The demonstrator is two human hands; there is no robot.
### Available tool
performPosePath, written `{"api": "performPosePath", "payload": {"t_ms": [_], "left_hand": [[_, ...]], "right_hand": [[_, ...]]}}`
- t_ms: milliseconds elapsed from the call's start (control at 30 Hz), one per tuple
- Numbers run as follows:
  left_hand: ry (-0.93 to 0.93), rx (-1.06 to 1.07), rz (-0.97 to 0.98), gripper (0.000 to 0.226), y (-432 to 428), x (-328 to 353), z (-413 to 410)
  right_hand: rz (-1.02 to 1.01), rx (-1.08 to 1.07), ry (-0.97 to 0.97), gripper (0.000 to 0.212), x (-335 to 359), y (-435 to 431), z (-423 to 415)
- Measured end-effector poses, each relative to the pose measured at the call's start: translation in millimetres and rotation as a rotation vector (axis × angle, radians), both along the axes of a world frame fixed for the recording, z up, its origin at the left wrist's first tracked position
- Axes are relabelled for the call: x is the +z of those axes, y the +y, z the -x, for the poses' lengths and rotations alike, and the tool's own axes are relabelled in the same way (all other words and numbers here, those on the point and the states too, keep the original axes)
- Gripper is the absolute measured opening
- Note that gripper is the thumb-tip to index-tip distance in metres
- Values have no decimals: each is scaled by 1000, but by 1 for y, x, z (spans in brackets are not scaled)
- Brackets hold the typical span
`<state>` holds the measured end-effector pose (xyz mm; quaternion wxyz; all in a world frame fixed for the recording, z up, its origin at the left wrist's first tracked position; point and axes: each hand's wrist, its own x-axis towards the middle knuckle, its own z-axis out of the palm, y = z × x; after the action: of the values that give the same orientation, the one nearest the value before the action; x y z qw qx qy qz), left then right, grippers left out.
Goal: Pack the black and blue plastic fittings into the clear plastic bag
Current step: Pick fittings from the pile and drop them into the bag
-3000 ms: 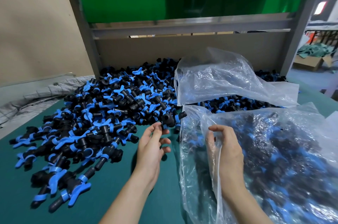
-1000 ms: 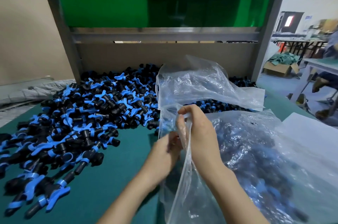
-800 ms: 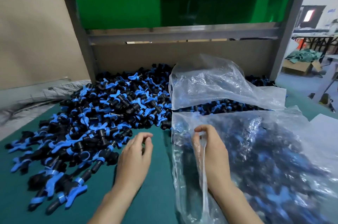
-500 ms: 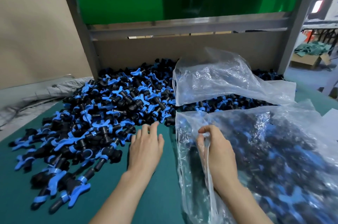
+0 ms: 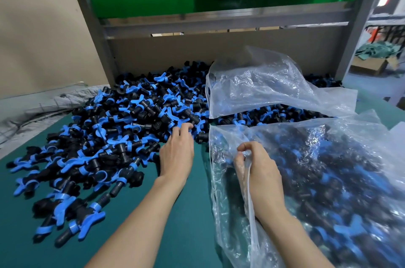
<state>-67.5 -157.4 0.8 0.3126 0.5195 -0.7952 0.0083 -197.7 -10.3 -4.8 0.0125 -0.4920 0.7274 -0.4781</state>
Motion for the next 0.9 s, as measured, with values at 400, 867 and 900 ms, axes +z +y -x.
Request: {"api": "performPosePath", "payload": {"t_ms": [400, 867, 900], "left_hand": [[466, -200, 122, 33, 41, 0, -22], [477, -209, 191, 41, 40, 5, -27], [466, -217, 185, 41, 40, 5, -27]], "right_hand": [[20, 28, -2, 1, -1, 1, 0], [17, 19, 4, 2, 0, 1, 0], [20, 17, 3, 2, 0, 2, 0]]}}
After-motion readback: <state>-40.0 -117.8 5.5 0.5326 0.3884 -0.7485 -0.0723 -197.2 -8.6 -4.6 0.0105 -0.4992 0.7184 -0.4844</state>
